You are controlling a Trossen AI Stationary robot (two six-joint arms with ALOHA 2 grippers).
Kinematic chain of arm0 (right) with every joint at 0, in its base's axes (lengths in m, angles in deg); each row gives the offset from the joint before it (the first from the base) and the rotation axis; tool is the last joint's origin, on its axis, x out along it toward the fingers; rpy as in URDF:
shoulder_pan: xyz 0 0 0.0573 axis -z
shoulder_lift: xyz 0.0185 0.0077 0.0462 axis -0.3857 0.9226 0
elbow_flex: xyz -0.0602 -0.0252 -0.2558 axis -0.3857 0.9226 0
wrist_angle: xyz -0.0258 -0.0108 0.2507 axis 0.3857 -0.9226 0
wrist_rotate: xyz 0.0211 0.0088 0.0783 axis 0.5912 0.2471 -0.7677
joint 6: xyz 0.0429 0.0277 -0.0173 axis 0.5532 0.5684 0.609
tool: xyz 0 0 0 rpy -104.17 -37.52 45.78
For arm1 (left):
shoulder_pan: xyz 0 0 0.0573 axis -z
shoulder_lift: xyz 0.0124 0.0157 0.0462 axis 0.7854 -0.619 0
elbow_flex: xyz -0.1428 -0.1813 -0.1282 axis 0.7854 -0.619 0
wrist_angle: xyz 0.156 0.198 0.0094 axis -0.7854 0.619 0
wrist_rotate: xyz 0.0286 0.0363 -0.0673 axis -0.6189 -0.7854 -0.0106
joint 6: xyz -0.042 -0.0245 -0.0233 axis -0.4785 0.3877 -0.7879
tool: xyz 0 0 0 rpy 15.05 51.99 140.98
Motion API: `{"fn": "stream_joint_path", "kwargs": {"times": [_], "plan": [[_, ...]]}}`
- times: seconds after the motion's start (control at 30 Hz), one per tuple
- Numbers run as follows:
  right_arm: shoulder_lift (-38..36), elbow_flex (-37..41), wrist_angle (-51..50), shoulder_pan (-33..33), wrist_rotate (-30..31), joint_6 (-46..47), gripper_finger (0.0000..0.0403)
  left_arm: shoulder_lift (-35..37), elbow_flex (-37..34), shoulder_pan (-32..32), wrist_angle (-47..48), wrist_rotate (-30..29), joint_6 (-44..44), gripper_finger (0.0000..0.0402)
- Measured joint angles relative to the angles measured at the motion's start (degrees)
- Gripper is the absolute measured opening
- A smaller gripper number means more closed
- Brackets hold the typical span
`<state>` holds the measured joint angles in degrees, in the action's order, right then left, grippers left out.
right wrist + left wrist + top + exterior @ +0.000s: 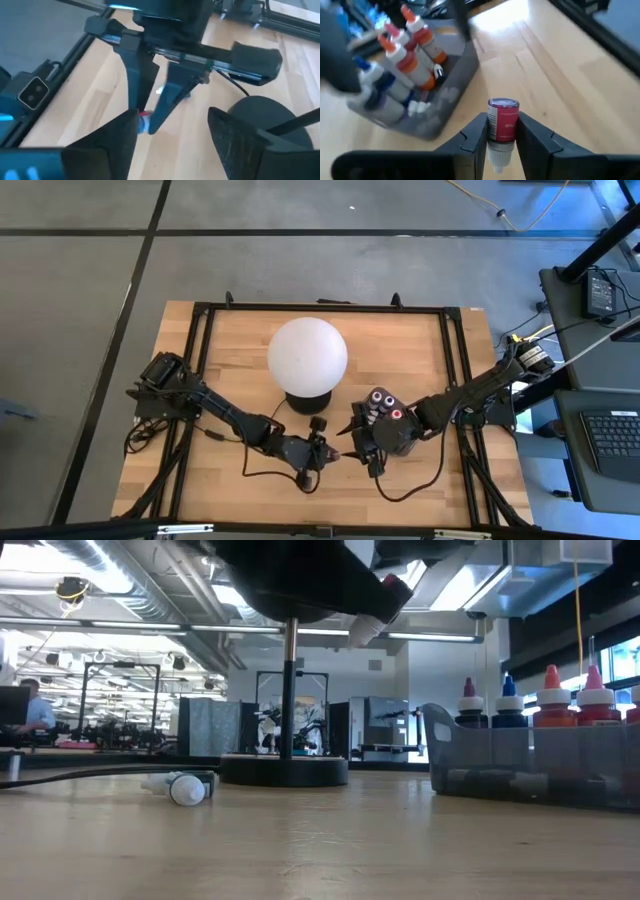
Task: Pick & Place food coloring
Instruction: Put the small pink food coloring bottle into the black container
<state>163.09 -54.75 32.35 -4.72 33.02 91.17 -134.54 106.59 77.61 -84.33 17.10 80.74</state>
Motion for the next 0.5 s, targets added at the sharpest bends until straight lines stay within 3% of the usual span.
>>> {"fn": "stream_joint_path", "kwargs": {"times": [0.13, 0.23, 0.33, 0.5], "plan": [[0.15, 0.00, 0.18, -1.35, 0.00, 1.08, 0.0251, 0.01, 0.00, 0.02, 0.10, 0.63, -13.20, 0.0088], [0.79, -0.02, 0.67, -2.86, 0.26, -0.99, 0.0252, 0.01, 0.00, 0.00, 0.38, 5.60, -21.24, 0.0090], [2.61, -0.02, 2.37, -4.74, 2.35, -7.17, 0.0252, 0.01, 0.00, 0.02, 0.32, 11.07, -24.82, 0.0090], [7.26, -0.02, 7.09, -5.99, 3.34, -13.85, 0.0252, 0.01, -0.02, 0.02, 0.30, 12.04, -26.20, 0.0089]]}}
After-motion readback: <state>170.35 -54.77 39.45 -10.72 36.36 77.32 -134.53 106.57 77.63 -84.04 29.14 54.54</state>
